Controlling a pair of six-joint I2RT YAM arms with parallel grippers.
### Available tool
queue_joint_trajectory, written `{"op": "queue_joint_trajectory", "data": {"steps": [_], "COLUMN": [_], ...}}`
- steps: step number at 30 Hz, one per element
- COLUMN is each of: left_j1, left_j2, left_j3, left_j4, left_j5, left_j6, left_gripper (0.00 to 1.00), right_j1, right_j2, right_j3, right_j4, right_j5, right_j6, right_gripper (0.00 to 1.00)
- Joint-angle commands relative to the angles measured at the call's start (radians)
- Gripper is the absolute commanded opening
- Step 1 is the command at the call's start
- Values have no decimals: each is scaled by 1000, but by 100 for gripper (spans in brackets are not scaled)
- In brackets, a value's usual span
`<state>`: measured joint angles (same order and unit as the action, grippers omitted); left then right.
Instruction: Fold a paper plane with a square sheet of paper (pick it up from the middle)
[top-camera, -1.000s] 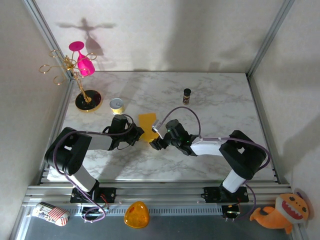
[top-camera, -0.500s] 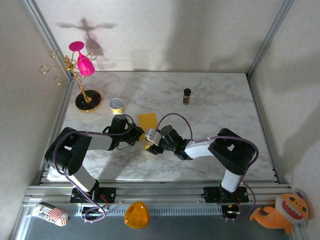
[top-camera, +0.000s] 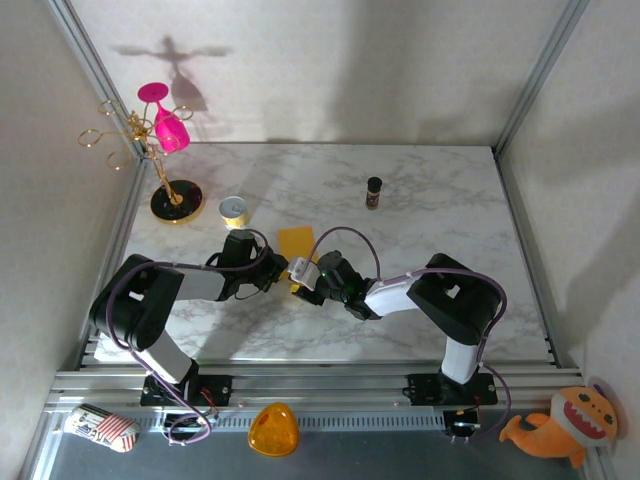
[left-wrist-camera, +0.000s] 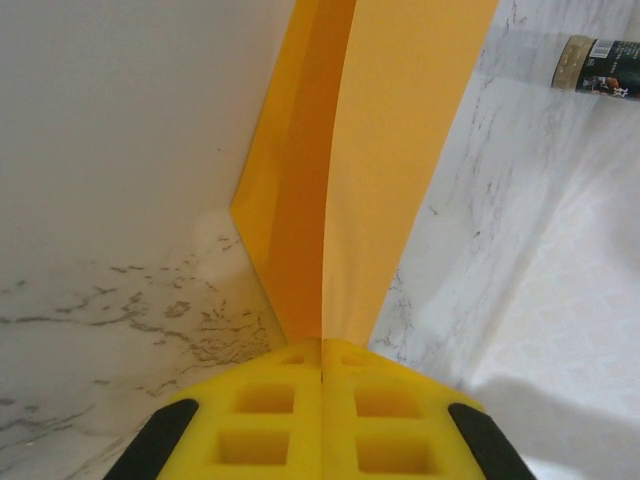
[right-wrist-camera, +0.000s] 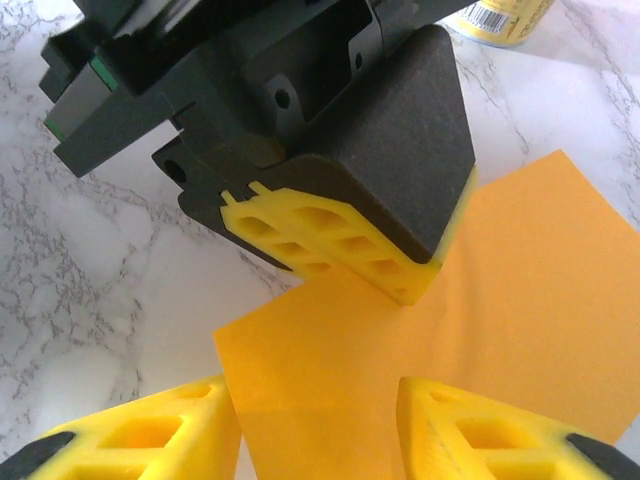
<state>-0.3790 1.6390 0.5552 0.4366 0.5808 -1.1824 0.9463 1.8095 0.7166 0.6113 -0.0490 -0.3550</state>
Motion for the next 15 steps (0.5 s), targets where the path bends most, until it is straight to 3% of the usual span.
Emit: {"op": "queue_joint_trajectory", "data": {"steps": [1, 7, 15], "left_j1": [-10, -12, -15], "left_j2": [8, 8, 13], "left_j3": [7, 2, -5], "left_j4": [-7, -10, -7], "left_j5": [5, 1, -1], "left_j6": [1, 1, 1], "left_gripper": [2, 3, 3], "right_j1": [14, 13, 14], "right_j2": [-2, -6, -10], "right_j3": [18, 20, 27], "right_j4": [29, 28, 38], "right_j5": [-16, -25, -26], "right_j6": [-1, 16, 37], "right_gripper": [41, 31, 31]}}
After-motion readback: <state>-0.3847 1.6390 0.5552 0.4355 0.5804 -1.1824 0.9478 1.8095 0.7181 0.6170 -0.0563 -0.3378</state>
